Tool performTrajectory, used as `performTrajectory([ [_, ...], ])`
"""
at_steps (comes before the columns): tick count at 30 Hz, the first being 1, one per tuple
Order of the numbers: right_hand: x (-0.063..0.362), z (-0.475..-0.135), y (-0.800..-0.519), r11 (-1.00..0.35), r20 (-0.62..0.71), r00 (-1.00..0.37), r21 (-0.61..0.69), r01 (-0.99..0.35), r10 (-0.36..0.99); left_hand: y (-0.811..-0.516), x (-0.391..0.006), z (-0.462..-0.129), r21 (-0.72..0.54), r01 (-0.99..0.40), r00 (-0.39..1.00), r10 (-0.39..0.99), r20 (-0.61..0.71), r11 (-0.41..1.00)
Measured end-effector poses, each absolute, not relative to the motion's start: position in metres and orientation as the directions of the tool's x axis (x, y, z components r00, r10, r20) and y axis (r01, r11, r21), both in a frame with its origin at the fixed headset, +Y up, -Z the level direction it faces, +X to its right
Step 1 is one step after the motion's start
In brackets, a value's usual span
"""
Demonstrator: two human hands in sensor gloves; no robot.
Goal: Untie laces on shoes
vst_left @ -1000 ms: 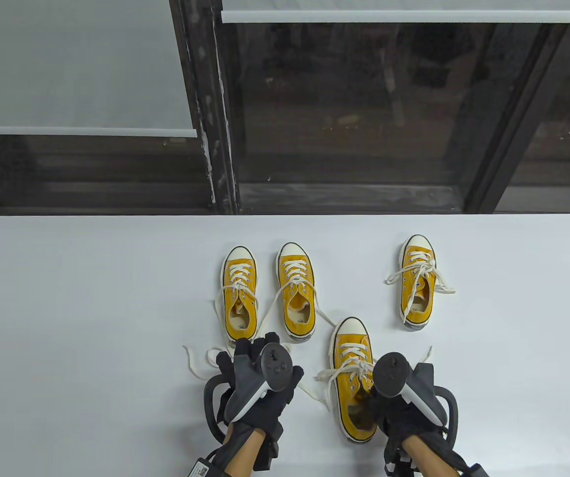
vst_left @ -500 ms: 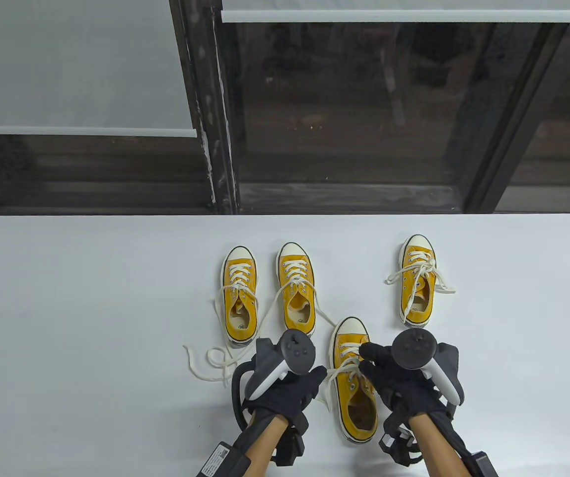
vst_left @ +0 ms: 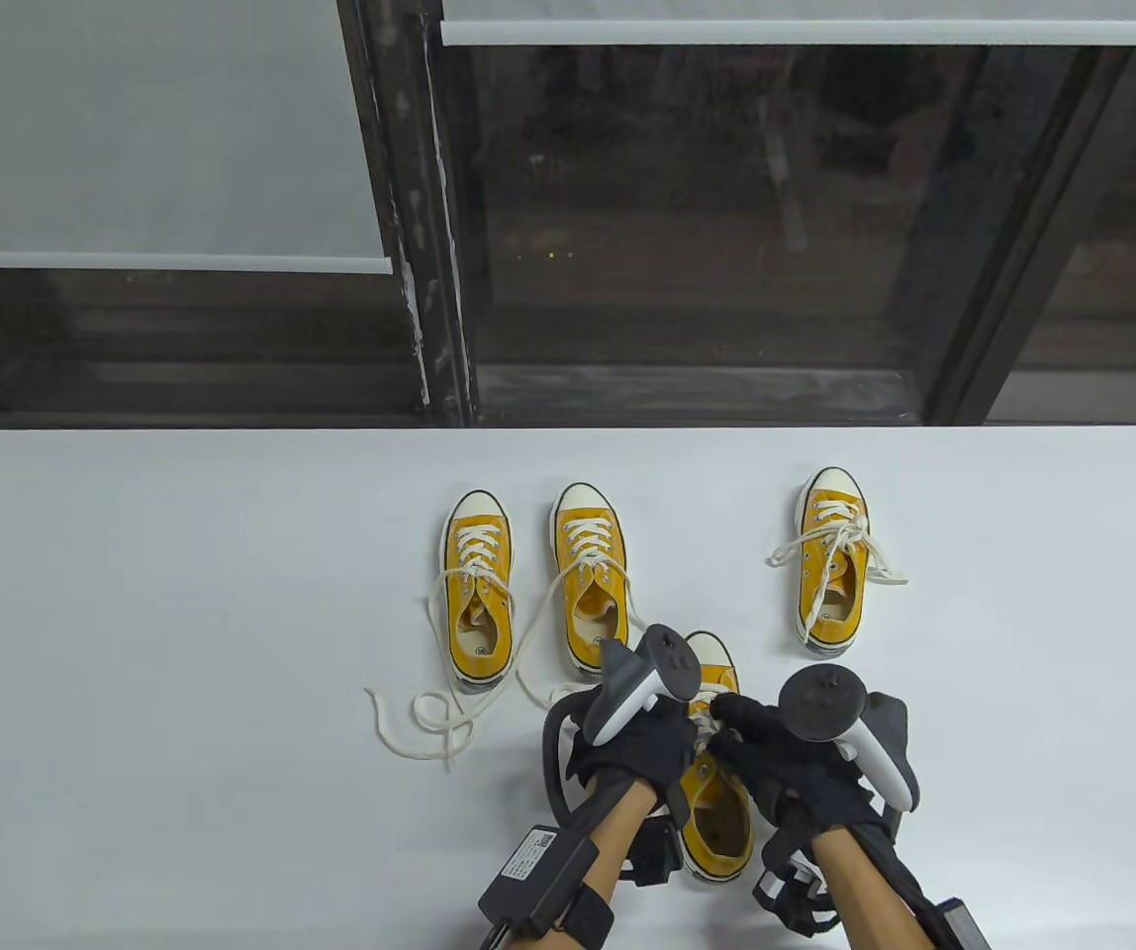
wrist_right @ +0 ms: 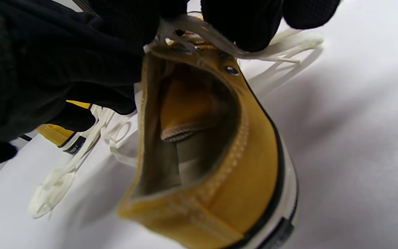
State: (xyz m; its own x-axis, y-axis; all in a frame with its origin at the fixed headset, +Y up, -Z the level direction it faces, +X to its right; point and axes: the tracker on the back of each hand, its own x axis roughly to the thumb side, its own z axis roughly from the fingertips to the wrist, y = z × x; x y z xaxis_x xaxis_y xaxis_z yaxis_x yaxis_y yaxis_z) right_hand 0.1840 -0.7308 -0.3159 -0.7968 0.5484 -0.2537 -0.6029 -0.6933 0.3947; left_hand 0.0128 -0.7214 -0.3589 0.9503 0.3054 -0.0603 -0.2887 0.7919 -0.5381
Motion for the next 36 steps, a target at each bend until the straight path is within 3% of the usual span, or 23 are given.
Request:
performTrajectory([
  [10, 0.185, -0.318, -0.739, -0.665, -0.291, -0.785, 0.419, -0.618, 0.547, -0.674, -0.008, -0.354, -0.57, -0.477, 0.834, 0.549, -0.052, 0.67],
  [18, 0.188, -0.318, -0.744, -0.646, -0.326, -0.77, 0.42, -0.638, 0.549, -0.615, -0.029, -0.348, -0.537, -0.67, 0.632, 0.773, -0.051, 0.512],
  [22, 0.188, -0.318, -0.744, -0.656, -0.32, -0.778, 0.419, -0.628, 0.54, -0.585, -0.046, -0.342, -0.501, -0.767, 0.475, 0.88, -0.024, 0.401],
  [26, 0.187, -0.318, -0.744, -0.66, -0.32, -0.782, 0.419, -0.623, 0.535, -0.556, -0.062, -0.332, -0.477, -0.853, 0.226, 0.974, 0.026, 0.211],
  [31, 0.187, -0.318, -0.745, -0.662, -0.322, -0.784, 0.42, -0.62, 0.53, -0.525, -0.074, -0.321, -0.538, -0.842, -0.072, 0.994, 0.077, -0.019],
  [34, 0.187, -0.318, -0.744, -0.654, -0.322, -0.778, 0.423, -0.628, 0.539, -0.513, -0.079, -0.316, -0.428, -0.889, 0.102, 0.981, 0.166, 0.165],
  [36, 0.189, -0.318, -0.742, -0.619, -0.323, -0.753, 0.431, -0.656, 0.573, -0.513, -0.079, -0.315, -0.44, -0.883, 0.107, 0.983, 0.149, 0.162],
])
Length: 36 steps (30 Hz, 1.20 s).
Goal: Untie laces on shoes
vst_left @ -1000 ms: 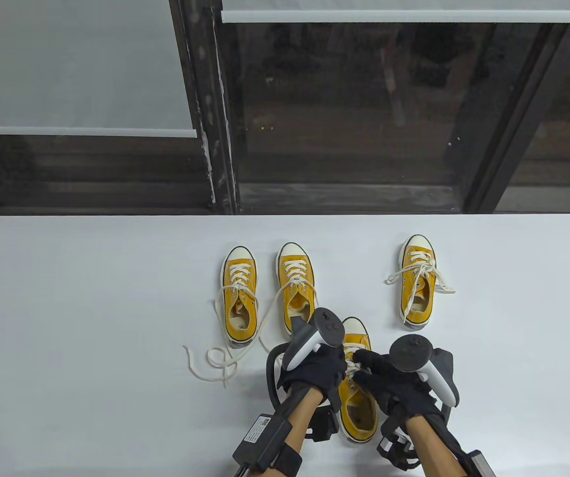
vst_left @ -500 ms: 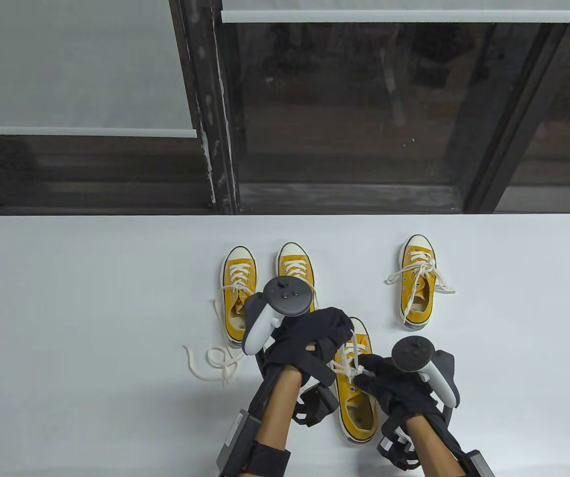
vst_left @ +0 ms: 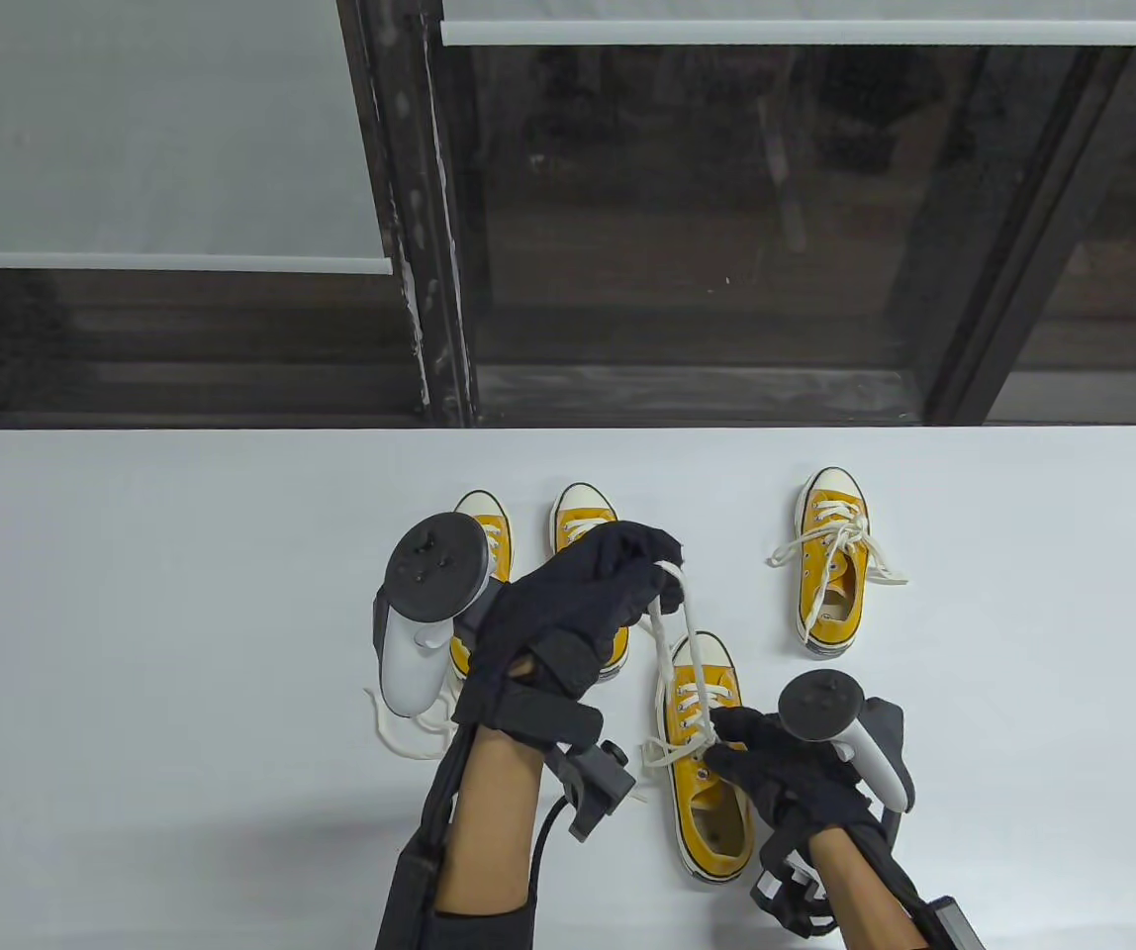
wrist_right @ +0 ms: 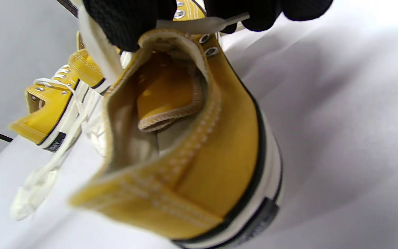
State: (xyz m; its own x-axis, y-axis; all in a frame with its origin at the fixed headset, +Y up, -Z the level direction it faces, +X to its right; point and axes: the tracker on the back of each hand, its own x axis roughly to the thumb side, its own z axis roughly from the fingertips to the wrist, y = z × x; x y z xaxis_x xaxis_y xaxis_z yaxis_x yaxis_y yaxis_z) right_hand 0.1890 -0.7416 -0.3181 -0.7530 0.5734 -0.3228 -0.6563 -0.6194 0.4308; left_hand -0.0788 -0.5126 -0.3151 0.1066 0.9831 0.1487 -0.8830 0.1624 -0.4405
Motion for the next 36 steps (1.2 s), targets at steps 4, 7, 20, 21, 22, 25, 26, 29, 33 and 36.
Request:
performTrajectory([
  [4, 0.195, -0.317, -0.733, -0.538, -0.33, -0.668, 0.407, -0.738, 0.667, -0.515, -0.077, -0.316, -0.444, -0.887, 0.076, 0.989, 0.13, 0.126],
  [7, 0.198, -0.316, -0.722, -0.615, -0.257, -0.71, 0.363, -0.7, 0.656, -0.514, -0.078, -0.315, -0.394, -0.9, 0.14, 0.979, 0.147, 0.188],
  [20, 0.184, -0.318, -0.733, -0.661, -0.252, -0.761, 0.382, -0.646, 0.598, -0.543, -0.105, -0.324, -0.02, -0.818, 0.575, 0.818, 0.002, 0.575],
  [21, 0.185, -0.318, -0.733, -0.661, -0.252, -0.761, 0.382, -0.646, 0.598, -0.553, -0.106, -0.327, 0.004, -0.774, 0.633, 0.773, -0.042, 0.633],
  [22, 0.184, -0.318, -0.733, -0.669, -0.249, -0.766, 0.376, -0.641, 0.593, -0.564, -0.104, -0.329, 0.009, -0.726, 0.685, 0.724, -0.084, 0.688],
  [25, 0.184, -0.318, -0.733, -0.675, -0.251, -0.768, 0.37, -0.639, 0.589, -0.592, -0.093, -0.332, -0.083, -0.577, 0.814, 0.564, -0.137, 0.813],
  [26, 0.185, -0.318, -0.733, -0.665, -0.262, -0.76, 0.37, -0.648, 0.595, -0.601, -0.086, -0.331, -0.141, -0.524, 0.851, 0.51, -0.129, 0.84],
  [29, 0.186, -0.318, -0.736, -0.63, -0.284, -0.734, 0.382, -0.677, 0.616, -0.617, -0.066, -0.327, -0.217, -0.472, 0.881, 0.469, -0.068, 0.855],
  [33, 0.188, -0.319, -0.738, -0.596, -0.309, -0.706, 0.383, -0.706, 0.638, -0.635, -0.034, -0.318, -0.303, -0.429, 0.893, 0.449, -0.003, 0.851],
  [36, 0.19, -0.32, -0.74, -0.561, -0.331, -0.678, 0.387, -0.732, 0.656, -0.655, -0.013, -0.317, -0.456, -0.396, 0.894, 0.449, 0.007, 0.797],
])
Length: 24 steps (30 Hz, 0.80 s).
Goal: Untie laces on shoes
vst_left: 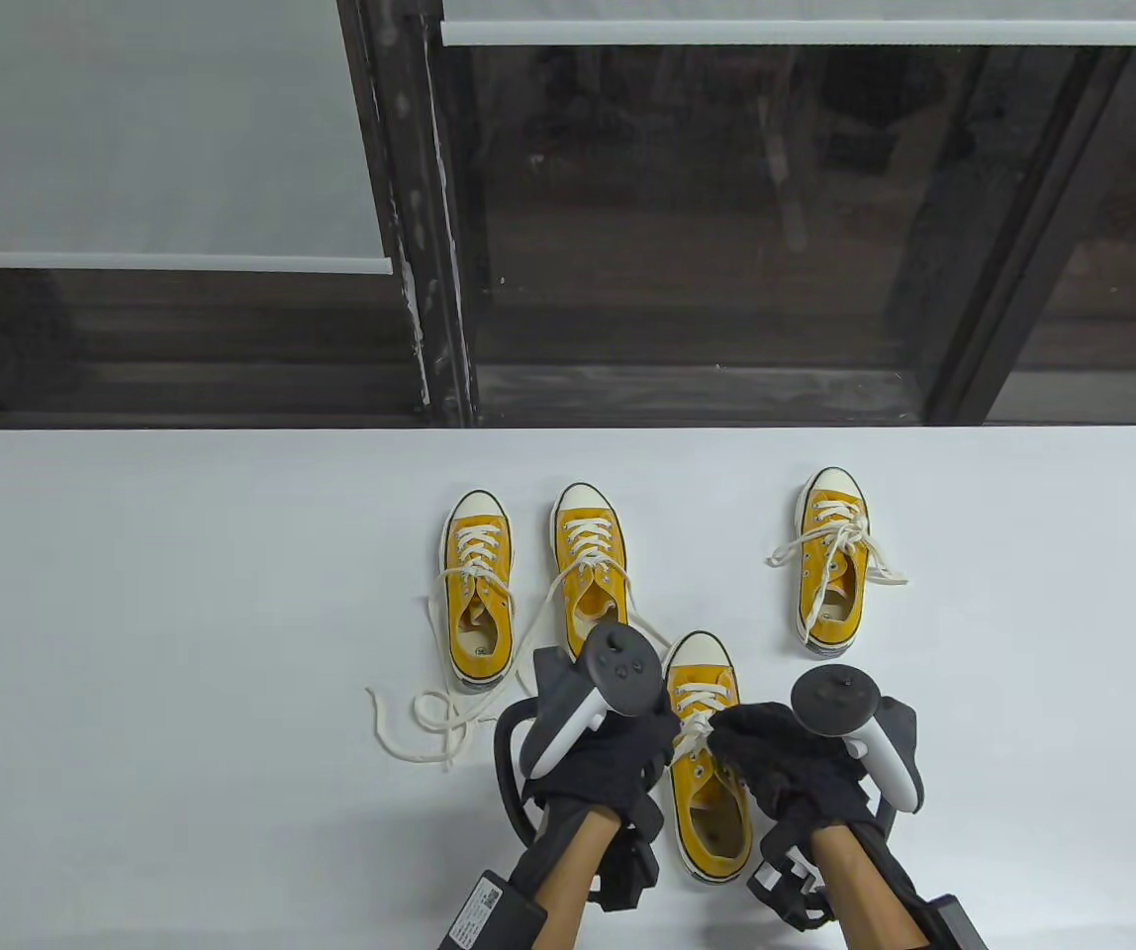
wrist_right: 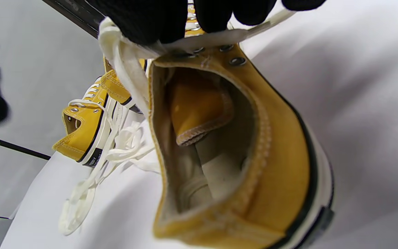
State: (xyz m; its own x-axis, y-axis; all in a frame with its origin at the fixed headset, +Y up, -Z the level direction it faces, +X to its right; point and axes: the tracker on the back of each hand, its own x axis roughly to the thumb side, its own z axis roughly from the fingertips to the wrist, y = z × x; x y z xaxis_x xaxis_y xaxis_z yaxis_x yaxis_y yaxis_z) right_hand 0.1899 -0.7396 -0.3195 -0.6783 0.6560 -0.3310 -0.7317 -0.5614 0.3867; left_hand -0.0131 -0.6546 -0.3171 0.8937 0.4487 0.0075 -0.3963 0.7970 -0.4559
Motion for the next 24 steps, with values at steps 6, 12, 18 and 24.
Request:
performTrajectory([
  [6, 0.195, -0.321, -0.744, -0.481, -0.377, -0.614, 0.393, -0.784, 0.693, -0.697, 0.01, -0.328, -0.609, -0.365, 0.91, 0.406, -0.077, 0.704],
  [12, 0.199, -0.322, -0.745, -0.41, -0.412, -0.555, 0.391, -0.824, 0.722, -0.718, 0.015, -0.33, -0.635, -0.402, 0.894, 0.432, -0.118, 0.659],
  [18, 0.201, -0.322, -0.742, -0.4, -0.411, -0.536, 0.373, -0.837, 0.738, -0.731, 0.017, -0.33, -0.651, -0.457, 0.863, 0.48, -0.158, 0.606],
  [24, 0.2, -0.322, -0.744, -0.388, -0.409, -0.533, 0.387, -0.836, 0.74, -0.735, 0.015, -0.33, -0.638, -0.476, 0.854, 0.493, -0.17, 0.605],
])
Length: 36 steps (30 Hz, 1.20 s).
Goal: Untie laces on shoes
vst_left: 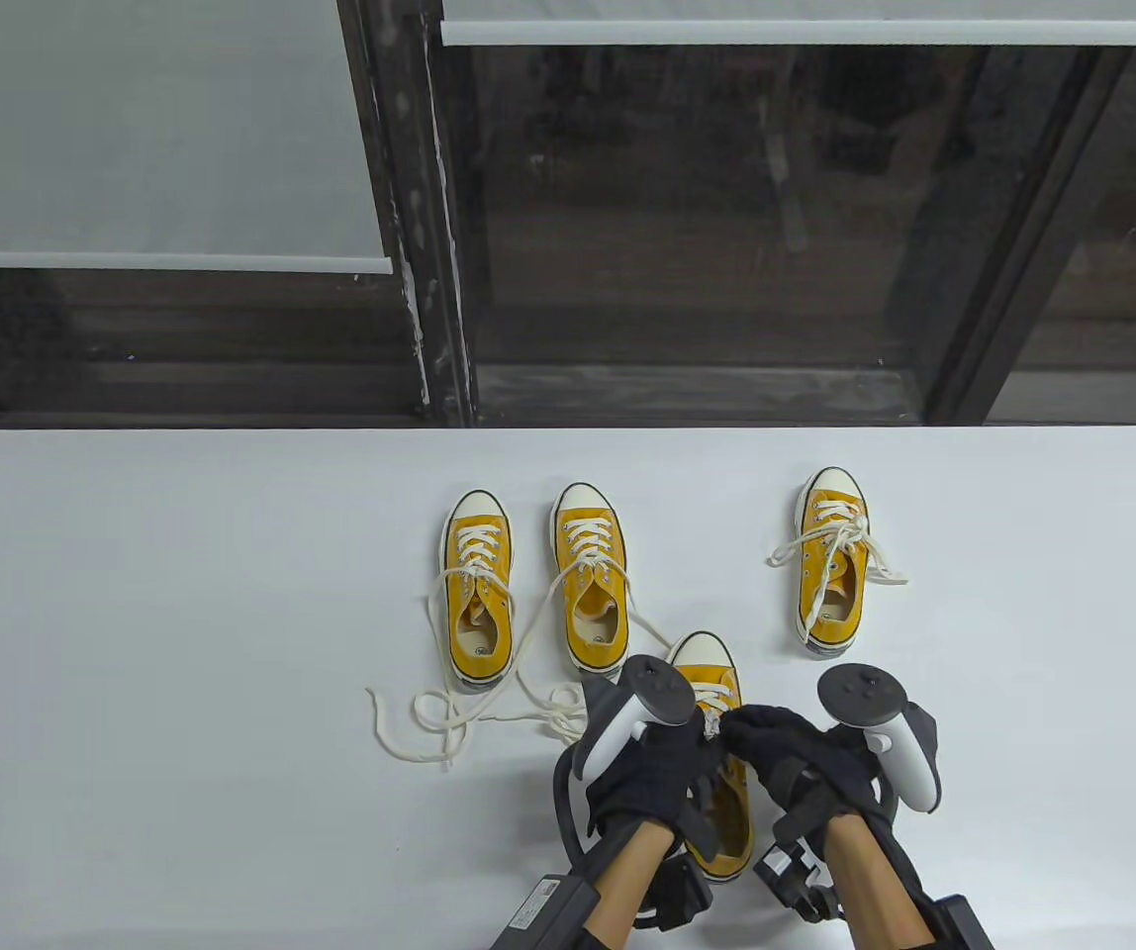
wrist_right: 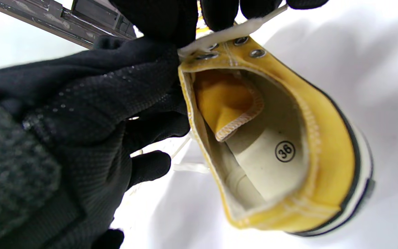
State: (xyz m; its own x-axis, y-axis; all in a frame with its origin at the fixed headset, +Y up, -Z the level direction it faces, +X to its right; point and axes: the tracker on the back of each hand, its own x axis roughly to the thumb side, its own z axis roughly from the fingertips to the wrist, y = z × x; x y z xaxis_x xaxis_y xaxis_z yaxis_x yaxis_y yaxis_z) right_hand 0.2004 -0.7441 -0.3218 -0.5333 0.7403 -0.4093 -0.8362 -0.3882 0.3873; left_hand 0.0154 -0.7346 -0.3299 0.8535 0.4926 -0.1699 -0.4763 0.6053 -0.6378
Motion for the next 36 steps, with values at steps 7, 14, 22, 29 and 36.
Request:
performTrajectory([
  [7, 0.198, -0.32, -0.739, -0.391, -0.383, -0.533, 0.39, -0.834, 0.755, -0.736, 0.009, -0.332, -0.638, -0.52, 0.822, 0.535, -0.194, 0.568],
  [14, 0.196, -0.32, -0.742, -0.446, -0.39, -0.569, 0.364, -0.818, 0.724, -0.735, 0.009, -0.332, -0.644, -0.539, 0.803, 0.561, -0.199, 0.542],
  [22, 0.197, -0.318, -0.741, -0.43, -0.398, -0.541, 0.337, -0.837, 0.741, -0.738, 0.01, -0.332, -0.656, -0.544, 0.794, 0.574, -0.2, 0.523],
  [29, 0.2, -0.318, -0.747, -0.39, -0.448, -0.501, 0.321, -0.863, 0.741, -0.748, -0.001, -0.335, -0.666, -0.622, 0.713, 0.65, -0.264, 0.412],
  [36, 0.203, -0.316, -0.751, -0.421, -0.475, -0.509, 0.286, -0.861, 0.718, -0.751, -0.004, -0.335, -0.668, -0.647, 0.681, 0.672, -0.29, 0.368],
])
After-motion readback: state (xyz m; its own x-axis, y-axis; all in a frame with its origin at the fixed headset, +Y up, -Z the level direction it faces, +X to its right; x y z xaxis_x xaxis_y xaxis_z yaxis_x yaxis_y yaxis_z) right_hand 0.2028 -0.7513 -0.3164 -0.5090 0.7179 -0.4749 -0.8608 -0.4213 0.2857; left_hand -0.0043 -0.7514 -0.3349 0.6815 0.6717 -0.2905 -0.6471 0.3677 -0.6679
